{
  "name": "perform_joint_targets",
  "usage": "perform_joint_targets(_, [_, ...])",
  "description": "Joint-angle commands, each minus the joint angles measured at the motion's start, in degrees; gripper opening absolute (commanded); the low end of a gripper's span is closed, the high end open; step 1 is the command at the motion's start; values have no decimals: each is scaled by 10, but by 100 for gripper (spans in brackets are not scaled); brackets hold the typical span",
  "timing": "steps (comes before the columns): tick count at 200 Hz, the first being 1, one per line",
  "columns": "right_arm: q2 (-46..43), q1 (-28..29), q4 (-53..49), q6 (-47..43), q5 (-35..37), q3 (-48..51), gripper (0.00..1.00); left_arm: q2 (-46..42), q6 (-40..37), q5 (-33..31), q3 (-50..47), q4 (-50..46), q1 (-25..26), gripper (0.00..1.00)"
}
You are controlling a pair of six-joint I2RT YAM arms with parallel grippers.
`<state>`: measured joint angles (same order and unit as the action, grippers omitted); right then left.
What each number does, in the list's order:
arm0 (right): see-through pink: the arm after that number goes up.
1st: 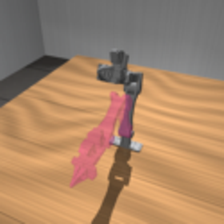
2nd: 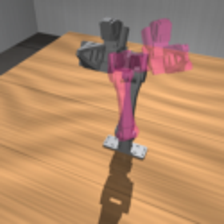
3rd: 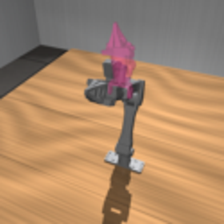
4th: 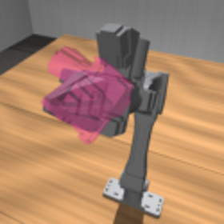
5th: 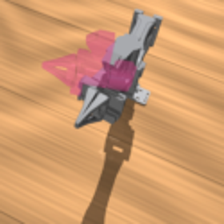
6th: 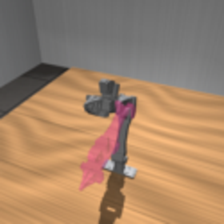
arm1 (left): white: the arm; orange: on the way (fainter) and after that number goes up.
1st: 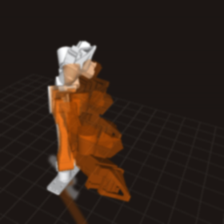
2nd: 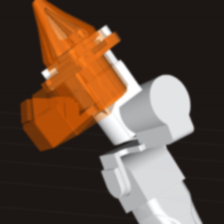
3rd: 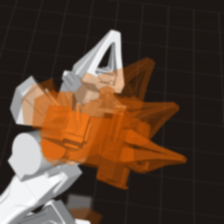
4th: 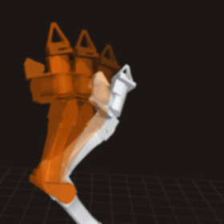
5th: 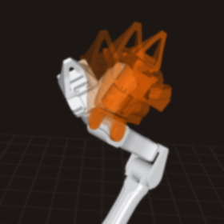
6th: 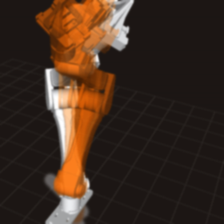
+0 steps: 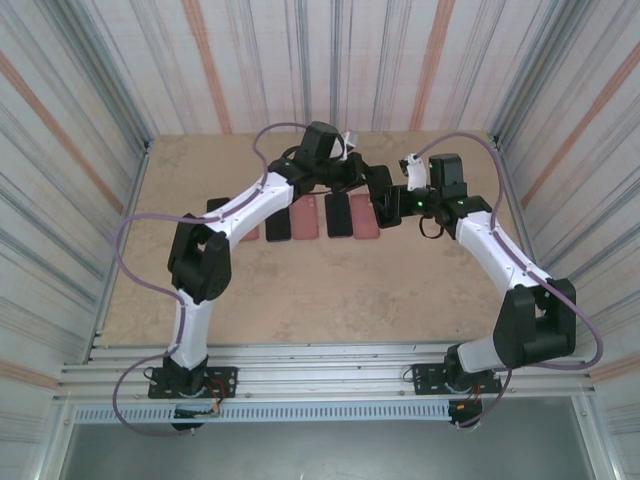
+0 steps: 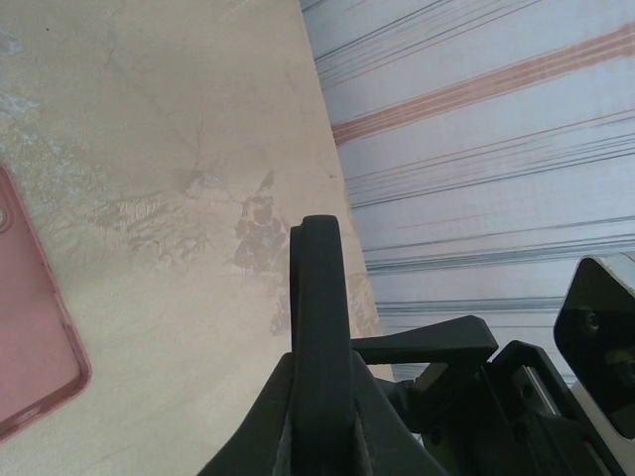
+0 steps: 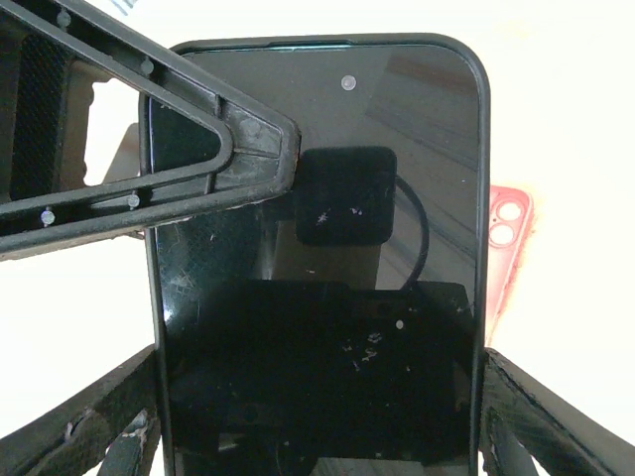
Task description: Take the phone out of the phone case
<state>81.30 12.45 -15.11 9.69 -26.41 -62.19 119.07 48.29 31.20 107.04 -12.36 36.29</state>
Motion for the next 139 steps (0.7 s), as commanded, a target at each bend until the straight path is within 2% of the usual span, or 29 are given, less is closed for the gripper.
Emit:
perform_joint_targets(1, [-24,9,29,26,4,11,74,-7,10,43,4,39,-20,1])
perform_joint_targets(13, [-25,12,44,36,5,17,84,-15,13,52,-4,48,-28,1])
perform_joint_targets(30, [-26,17,48,45,13,19,90,-30,15,67,-20,64,-45,0])
perform_joint_targets(81, [-46,45,79,111,52,33,92,-81,-10,125,-57,72,-112,0])
perform_joint_targets(104, [-44,60,125,162,52,53,91,-103,15,136,-92,120,-134,1])
perform_joint_targets(124, [-39,65,187,204,47,81,90,-114,1,133,-104,135,-142,1])
perform_joint_targets(139, [-37,68,238,266,43,97,87,-118,40,137,-115,169,-146,1])
